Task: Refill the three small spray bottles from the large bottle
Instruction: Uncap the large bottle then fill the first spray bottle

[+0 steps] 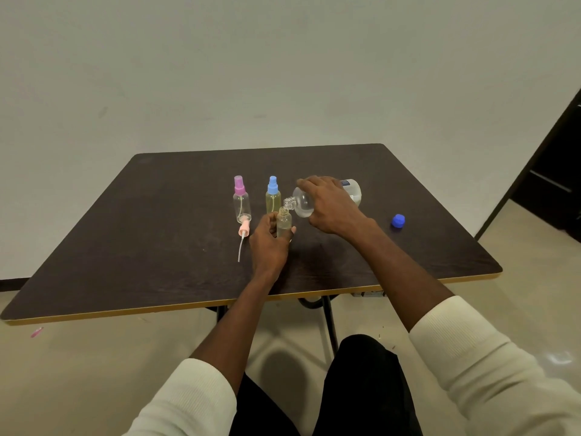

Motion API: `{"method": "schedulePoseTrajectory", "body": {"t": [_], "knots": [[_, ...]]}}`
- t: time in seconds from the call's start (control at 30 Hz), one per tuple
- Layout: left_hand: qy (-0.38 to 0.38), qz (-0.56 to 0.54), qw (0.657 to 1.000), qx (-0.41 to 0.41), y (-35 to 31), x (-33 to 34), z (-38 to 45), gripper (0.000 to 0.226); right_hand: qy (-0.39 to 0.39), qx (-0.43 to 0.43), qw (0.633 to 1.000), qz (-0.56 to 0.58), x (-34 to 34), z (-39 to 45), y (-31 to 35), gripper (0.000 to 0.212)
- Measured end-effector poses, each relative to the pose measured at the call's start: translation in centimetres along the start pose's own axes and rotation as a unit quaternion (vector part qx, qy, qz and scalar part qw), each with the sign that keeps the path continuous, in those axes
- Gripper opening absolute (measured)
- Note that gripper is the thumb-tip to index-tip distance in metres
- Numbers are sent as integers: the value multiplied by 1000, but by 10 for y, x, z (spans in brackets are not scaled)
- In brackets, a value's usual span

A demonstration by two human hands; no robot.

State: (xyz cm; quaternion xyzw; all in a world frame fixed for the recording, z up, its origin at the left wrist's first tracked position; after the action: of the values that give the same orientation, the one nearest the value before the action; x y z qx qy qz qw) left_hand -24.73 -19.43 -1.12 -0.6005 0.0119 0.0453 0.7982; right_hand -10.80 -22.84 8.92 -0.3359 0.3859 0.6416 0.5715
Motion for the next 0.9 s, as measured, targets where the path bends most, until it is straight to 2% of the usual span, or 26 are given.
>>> {"method": "schedulePoseTrajectory", "body": {"t": [0.9], "knots": [[-4,10,1000,-4,-2,0,-1,33,-1,-1,1000,9,0,0,-1,72]]}}
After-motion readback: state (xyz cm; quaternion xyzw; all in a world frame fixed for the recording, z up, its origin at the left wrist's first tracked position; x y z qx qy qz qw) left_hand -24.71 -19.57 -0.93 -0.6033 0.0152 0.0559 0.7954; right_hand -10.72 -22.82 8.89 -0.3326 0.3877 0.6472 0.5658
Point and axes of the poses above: each hand's wrist, its own z-axis towards the middle knuckle, its own x-axis out of the palm, y = z × x, the point moved 3 cm from there along z, towards the middle knuckle, and after that the axes turned 10 degrees about -y, right-handed, at the moved point
